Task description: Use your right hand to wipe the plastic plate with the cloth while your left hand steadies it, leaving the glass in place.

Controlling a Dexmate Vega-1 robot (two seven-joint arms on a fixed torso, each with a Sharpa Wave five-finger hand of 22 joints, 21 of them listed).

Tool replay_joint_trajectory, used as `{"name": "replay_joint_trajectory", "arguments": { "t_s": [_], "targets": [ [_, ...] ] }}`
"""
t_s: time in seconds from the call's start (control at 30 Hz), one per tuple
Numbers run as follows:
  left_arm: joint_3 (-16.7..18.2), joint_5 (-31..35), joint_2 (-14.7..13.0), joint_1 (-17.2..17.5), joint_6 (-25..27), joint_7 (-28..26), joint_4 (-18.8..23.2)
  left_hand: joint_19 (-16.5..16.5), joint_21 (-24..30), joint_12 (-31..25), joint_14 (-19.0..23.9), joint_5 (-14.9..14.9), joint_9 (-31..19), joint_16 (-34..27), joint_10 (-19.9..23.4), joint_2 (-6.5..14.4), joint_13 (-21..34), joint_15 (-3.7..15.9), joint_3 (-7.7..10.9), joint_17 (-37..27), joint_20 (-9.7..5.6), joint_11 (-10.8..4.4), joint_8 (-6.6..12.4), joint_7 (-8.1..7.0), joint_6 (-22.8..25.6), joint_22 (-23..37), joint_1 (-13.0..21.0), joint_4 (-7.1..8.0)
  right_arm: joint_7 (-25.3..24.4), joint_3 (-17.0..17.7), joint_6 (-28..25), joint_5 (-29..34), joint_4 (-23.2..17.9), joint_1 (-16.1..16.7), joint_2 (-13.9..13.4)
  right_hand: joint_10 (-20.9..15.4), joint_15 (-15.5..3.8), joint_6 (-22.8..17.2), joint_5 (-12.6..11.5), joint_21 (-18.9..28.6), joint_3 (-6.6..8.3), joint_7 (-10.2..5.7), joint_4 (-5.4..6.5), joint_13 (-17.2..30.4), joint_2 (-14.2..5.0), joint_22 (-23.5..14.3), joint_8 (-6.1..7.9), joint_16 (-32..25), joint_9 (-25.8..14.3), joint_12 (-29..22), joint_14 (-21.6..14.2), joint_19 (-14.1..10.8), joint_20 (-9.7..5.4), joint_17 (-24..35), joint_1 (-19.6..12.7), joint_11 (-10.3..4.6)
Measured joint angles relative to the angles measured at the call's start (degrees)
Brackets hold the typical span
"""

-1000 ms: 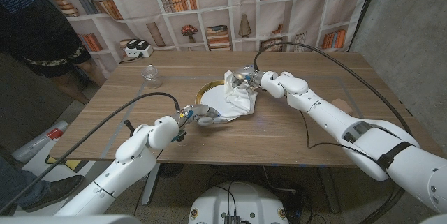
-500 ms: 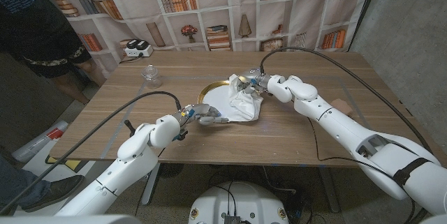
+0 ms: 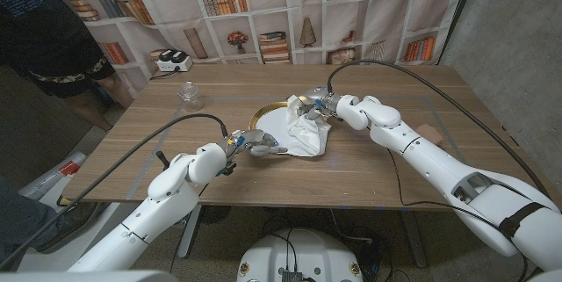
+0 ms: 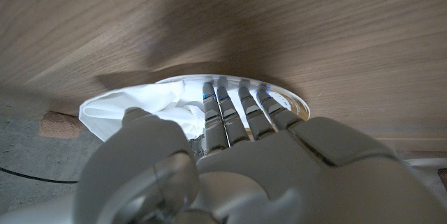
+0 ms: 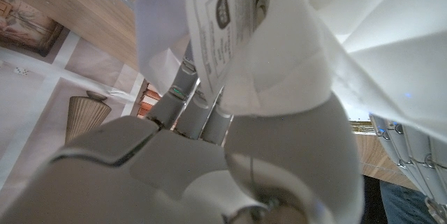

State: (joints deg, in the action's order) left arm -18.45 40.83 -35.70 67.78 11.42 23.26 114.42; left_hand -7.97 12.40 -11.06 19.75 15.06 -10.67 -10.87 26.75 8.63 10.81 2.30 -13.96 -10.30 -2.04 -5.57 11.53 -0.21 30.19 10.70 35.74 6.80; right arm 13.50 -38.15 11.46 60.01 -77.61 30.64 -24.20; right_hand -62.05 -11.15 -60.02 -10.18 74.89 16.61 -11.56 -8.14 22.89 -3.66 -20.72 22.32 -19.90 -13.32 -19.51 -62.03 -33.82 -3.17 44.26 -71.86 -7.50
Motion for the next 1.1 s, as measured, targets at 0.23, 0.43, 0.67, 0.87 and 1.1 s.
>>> {"name": "replay_joint_trajectory", "arguments": {
  "t_s": [0.23,0.43,0.67,0.87,1.1],
  "targets": [
    [0.1,0.0,0.0,0.1,-0.1,-0.2,0.1,0.0,0.0,0.0,0.0,0.0,0.0,0.0,0.0,0.0,0.0,-0.01,0.0,0.0,0.0,0.0,0.0,-0.01,0.0,0.0,0.0,0.0,-0.4,0.0,-0.1,-0.2,-1.0,0.0,-0.4,0.0,0.0,0.0,0.0,0.3,0.19,0.0,-0.16,0.0,0.08,0.0,-0.01,0.0,-0.1,0.1,0.0,0.2,0.2,0.1,0.1,-0.01],
    [0.1,0.3,0.0,0.6,0.3,-0.2,0.9,0.0,0.0,0.1,0.0,0.0,0.0,0.1,0.0,0.0,0.0,0.0,0.0,0.1,0.0,0.01,0.0,-0.01,0.0,-0.1,0.0,0.0,-0.6,0.1,0.0,-0.4,-1.6,0.1,-0.7,0.0,0.0,0.0,0.1,0.3,0.19,0.0,-0.16,0.0,0.08,0.3,-0.01,0.0,-0.1,0.1,0.0,0.2,0.2,0.2,0.1,-0.01],
    [0.1,0.5,0.0,1.1,0.6,-0.2,1.5,0.0,0.0,0.1,0.0,0.0,0.0,0.2,0.0,0.0,0.0,0.02,0.0,0.1,0.0,0.01,0.0,-0.01,0.0,-0.1,0.0,0.0,-0.8,0.1,0.1,-0.6,-1.9,0.4,-0.8,0.0,0.0,0.0,0.0,0.7,0.19,0.0,-0.15,0.3,0.09,0.3,-0.02,0.0,-0.1,0.3,0.0,0.2,0.2,0.2,0.1,-0.03],
    [0.1,0.5,-0.2,1.3,0.7,-0.2,1.7,0.0,0.0,0.1,0.0,0.0,0.0,0.3,0.0,0.0,0.0,0.02,0.0,0.1,0.0,0.01,0.0,-0.01,0.0,0.0,0.0,0.0,-0.8,0.1,0.0,-0.7,-2.5,0.9,-1.0,-0.1,0.0,0.0,0.0,0.7,0.19,0.0,-0.15,0.3,0.25,0.5,-0.02,0.2,-0.1,0.5,0.0,0.2,0.19,0.2,0.2,-0.14],
    [0.1,0.5,-0.4,1.3,0.3,-0.2,1.8,0.0,0.0,0.2,0.0,0.0,0.0,0.5,0.0,0.0,0.0,0.03,0.0,0.1,0.0,0.02,0.0,-0.02,0.0,0.0,0.0,0.0,-0.8,0.2,-0.6,-0.7,-3.4,1.4,-1.2,-0.1,0.0,0.0,0.0,0.7,0.73,0.0,-0.22,0.5,0.48,0.5,-0.03,0.2,-0.1,0.5,0.0,0.2,0.19,0.2,0.4,-0.15]
  ]
}}
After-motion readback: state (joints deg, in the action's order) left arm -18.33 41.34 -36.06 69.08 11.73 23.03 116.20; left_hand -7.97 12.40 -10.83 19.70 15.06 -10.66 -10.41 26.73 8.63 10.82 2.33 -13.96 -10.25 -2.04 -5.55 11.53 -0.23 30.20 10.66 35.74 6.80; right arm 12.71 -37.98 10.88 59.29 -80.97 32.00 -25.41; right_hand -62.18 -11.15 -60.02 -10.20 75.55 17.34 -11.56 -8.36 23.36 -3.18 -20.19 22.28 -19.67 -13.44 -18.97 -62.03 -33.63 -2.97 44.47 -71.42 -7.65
